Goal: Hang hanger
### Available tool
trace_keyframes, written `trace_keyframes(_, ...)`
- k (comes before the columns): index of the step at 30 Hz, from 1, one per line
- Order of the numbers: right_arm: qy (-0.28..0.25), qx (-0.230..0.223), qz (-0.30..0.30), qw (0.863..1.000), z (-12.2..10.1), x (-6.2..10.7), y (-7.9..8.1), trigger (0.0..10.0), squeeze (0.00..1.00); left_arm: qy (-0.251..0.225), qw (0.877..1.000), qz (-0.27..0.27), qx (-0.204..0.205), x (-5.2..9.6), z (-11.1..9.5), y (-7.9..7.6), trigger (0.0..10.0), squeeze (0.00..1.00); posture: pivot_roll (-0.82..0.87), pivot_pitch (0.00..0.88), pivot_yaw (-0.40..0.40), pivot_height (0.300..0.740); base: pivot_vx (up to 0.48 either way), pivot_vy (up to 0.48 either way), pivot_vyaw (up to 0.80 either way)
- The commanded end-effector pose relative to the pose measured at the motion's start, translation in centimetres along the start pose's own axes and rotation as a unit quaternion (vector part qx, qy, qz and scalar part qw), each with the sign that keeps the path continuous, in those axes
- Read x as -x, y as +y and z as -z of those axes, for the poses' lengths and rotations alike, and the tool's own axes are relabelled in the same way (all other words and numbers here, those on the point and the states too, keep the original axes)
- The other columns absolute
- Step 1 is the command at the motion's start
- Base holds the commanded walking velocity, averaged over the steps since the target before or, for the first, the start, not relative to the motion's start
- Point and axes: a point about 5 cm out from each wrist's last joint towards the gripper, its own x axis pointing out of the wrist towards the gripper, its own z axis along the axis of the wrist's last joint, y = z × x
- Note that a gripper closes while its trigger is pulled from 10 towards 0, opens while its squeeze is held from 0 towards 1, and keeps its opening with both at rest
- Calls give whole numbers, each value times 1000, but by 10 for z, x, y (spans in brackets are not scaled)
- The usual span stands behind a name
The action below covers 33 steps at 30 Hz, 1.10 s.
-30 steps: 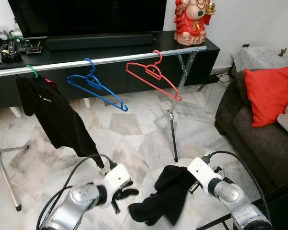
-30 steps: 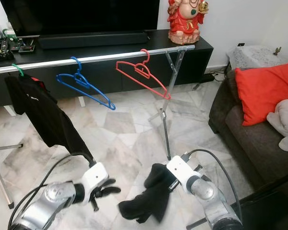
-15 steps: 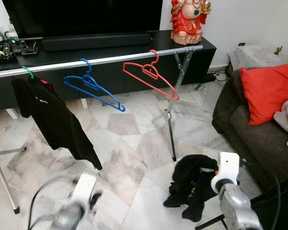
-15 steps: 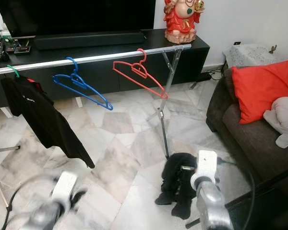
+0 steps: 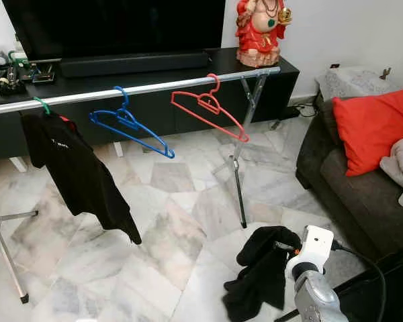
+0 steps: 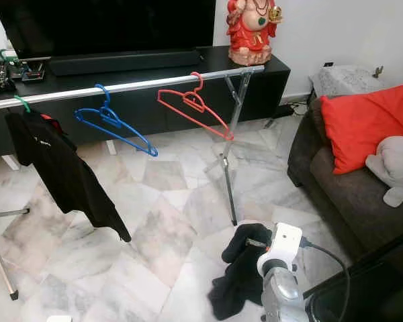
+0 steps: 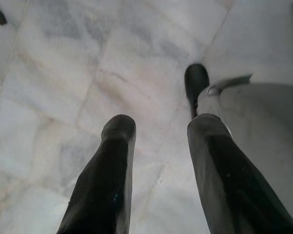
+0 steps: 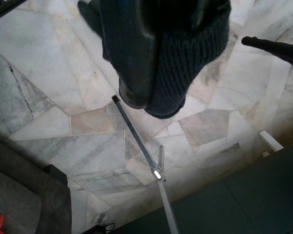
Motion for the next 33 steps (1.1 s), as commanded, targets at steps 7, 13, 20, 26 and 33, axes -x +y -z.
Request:
trace_keyframes(7,-27,15,-13,999,-11,-1,3,10000,0,-2,999,23,26,-1,2,-9,10000,0,-47,46,8,740,0,0,0)
trace_keyframes(13,-98,58,-44,993,-27,7,12,10000,0,4,999,31,12,-1,4,-13,10000,0,-49,27,14,740,212,0,0)
trace_keyframes(20,-163,84,-21,983,-39,21,10,10000,0,8,999,33,20,1,8,-13,10000,0,-60,19,24,740,266,0,0)
trace_keyframes(26,-161,75,-20,984,-34,26,14,10000,0,8,999,37,23,1,10,-15,10000,0,-61,18,23,740,304,0,0)
trace_keyframes(33,-166,86,-27,982,-39,24,16,10000,0,6,999,37,27,0,7,-17,10000,0,-57,46,13,740,314,0,0)
